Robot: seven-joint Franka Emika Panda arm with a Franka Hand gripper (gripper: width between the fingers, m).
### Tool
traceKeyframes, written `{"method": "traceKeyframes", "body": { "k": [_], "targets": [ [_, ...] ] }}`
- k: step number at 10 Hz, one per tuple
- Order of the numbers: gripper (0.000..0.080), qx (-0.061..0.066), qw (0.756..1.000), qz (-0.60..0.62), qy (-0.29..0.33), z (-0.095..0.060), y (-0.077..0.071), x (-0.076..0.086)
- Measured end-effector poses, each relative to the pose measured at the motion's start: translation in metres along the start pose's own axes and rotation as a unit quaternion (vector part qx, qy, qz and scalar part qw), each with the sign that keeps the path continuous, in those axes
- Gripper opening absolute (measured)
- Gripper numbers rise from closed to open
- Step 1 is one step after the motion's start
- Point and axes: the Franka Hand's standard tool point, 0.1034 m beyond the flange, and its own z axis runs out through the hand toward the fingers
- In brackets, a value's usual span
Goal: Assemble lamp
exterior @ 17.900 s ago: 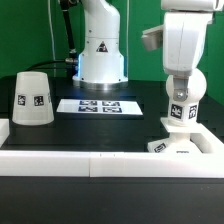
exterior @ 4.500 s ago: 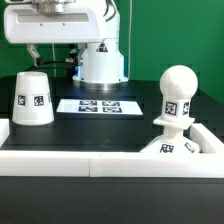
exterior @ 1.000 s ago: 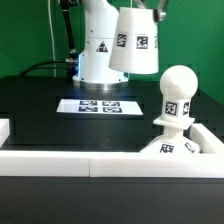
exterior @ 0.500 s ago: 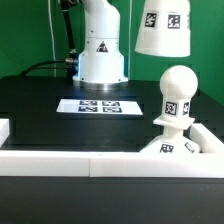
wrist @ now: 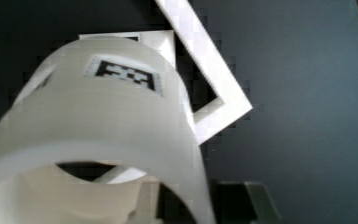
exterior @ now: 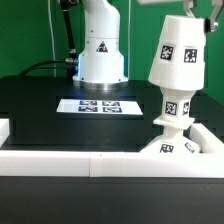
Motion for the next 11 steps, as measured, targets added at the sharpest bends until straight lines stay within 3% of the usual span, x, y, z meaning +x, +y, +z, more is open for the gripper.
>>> {"method": "traceKeyframes", "body": {
  "k": [3, 5, 11],
  "targets": [
    [0.0045, 0.001, 0.999, -0.045, 0.014, 0.025, 0.014, -0.002],
    [0.0045, -0.005, 0.999, -0.047, 0.013, 0.039, 0.008, -0.006],
    [0.0045, -0.009, 0.999, -0.051, 0.013, 0.048, 0.015, -0.008]
  ]
}}
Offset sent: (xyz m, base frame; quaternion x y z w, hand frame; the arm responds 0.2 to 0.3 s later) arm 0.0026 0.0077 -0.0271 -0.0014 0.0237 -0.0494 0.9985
